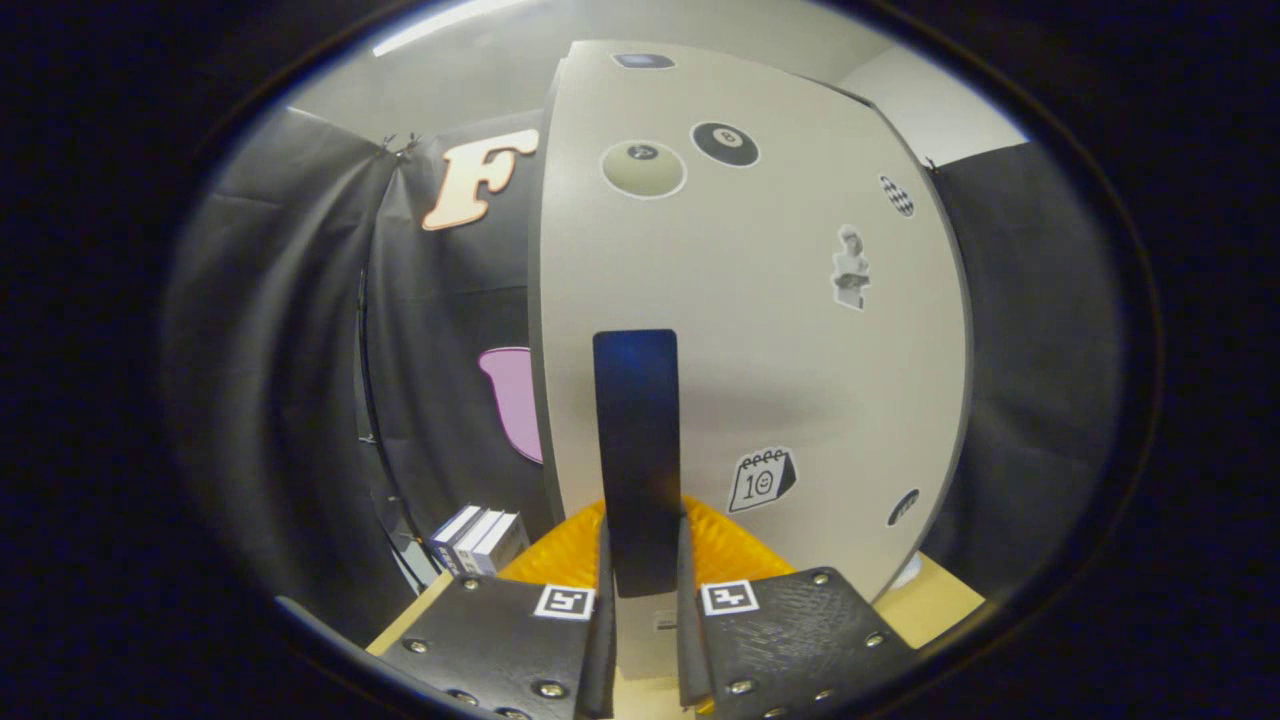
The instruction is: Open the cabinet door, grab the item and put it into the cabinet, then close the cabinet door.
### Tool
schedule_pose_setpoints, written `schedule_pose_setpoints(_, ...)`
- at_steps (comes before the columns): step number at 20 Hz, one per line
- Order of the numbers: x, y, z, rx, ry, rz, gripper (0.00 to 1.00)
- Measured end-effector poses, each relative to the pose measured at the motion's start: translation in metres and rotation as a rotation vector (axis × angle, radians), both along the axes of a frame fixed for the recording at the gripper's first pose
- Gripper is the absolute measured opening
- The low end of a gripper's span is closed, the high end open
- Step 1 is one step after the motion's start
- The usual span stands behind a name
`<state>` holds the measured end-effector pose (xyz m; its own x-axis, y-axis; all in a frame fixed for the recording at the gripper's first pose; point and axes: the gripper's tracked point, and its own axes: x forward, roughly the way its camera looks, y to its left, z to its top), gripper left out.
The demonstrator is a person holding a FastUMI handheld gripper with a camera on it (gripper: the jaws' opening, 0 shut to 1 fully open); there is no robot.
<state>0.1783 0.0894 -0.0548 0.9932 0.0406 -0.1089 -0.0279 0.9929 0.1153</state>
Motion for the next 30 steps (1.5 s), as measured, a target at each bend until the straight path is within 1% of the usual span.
schedule_pose_setpoints(9, -0.032, -0.017, 0.002, 0.062, -0.002, -0.011, 0.24)
schedule_pose_setpoints(17, -0.062, -0.042, 0.004, 0.065, -0.001, -0.035, 0.24)
schedule_pose_setpoints(27, -0.095, -0.089, 0.004, 0.068, 0.016, -0.135, 0.24)
schedule_pose_setpoints(30, -0.097, -0.108, 0.005, 0.021, 0.007, -0.169, 0.24)
